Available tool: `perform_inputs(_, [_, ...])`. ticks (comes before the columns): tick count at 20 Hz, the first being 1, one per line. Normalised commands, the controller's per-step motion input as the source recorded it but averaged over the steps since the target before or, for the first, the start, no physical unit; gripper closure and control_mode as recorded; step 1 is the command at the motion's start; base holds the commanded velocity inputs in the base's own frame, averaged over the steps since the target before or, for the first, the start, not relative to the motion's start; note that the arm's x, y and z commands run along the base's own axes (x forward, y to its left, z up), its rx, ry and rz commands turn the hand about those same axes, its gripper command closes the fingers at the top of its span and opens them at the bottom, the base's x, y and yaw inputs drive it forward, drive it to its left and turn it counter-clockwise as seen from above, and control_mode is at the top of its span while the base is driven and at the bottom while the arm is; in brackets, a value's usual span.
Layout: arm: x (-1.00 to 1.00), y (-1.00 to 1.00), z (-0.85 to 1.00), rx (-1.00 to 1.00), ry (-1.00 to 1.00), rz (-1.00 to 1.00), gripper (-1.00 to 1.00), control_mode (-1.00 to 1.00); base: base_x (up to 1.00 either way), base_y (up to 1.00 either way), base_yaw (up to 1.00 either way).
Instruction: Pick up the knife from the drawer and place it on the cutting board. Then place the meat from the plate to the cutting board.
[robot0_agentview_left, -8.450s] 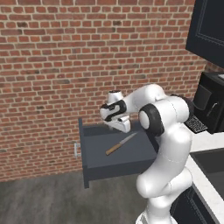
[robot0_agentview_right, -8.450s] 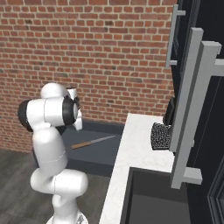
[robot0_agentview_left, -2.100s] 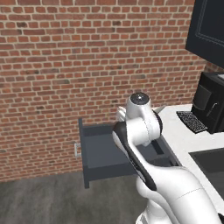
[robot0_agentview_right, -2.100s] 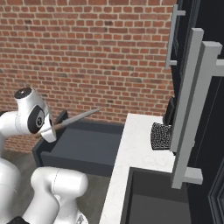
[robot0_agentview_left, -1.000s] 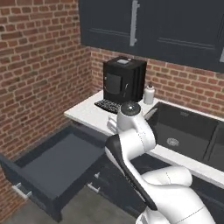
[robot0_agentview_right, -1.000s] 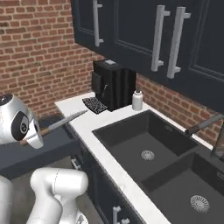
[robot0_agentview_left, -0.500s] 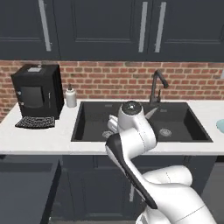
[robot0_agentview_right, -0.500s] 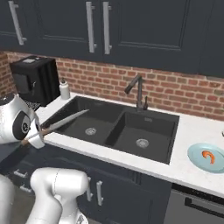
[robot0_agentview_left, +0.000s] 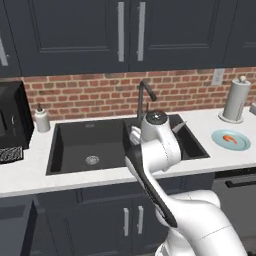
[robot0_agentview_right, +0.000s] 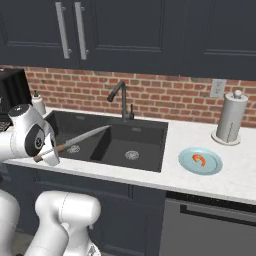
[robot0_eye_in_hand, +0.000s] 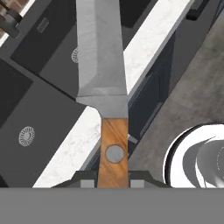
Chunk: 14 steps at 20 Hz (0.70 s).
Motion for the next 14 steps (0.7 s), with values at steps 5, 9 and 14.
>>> perform_inputs(5, [0.00,0.00,0.00,0.00,0.00,0.00,1.00,1.00,0.05,-0.41,0.08])
perform_inputs(9, [0.00,0.00,0.00,0.00,0.00,0.00,1.00,1.00,-0.01,-0.88,0.02])
perform_inputs(14, [0.00,0.00,0.00,0.00,0.00,0.00,1.00,1.00,0.00,-1.00,0.00])
